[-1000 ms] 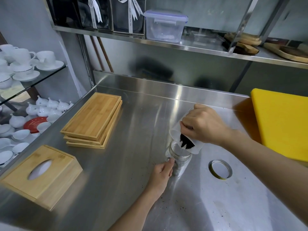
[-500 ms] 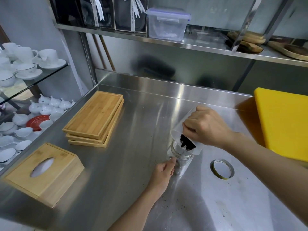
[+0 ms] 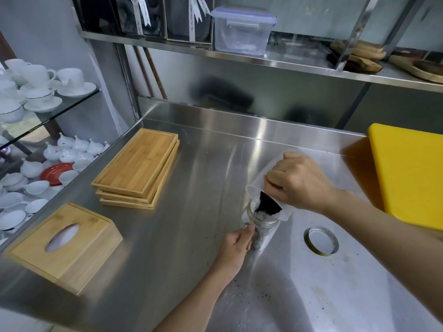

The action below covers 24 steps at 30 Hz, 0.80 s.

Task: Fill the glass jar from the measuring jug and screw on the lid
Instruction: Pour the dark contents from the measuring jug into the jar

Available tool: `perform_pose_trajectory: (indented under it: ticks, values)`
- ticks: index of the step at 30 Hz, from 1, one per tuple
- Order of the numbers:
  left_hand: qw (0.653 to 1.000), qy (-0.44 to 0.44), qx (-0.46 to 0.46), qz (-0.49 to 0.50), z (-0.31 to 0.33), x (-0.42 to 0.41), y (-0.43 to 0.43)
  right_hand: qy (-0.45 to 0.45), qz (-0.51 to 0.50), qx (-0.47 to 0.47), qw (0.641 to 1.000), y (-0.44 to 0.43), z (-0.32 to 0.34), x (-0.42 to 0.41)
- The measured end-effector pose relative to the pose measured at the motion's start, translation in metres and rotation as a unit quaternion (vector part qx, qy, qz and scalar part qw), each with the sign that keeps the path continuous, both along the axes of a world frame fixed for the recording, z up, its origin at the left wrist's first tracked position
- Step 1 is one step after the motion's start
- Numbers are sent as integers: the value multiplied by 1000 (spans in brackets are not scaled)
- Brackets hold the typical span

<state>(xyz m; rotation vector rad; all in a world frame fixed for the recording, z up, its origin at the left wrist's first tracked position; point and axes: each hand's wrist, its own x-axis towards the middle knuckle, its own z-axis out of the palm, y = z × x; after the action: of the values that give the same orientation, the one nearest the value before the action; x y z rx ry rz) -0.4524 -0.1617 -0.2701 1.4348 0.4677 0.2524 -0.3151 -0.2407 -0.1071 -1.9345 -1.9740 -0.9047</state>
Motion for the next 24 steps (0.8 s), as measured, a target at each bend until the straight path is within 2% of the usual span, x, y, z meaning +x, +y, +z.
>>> perform_pose_trajectory:
  ticks: [24]
  values:
    - [1000,9,-2,2,0,-1,0,-19,-6,-2,1000,-3,0,-3]
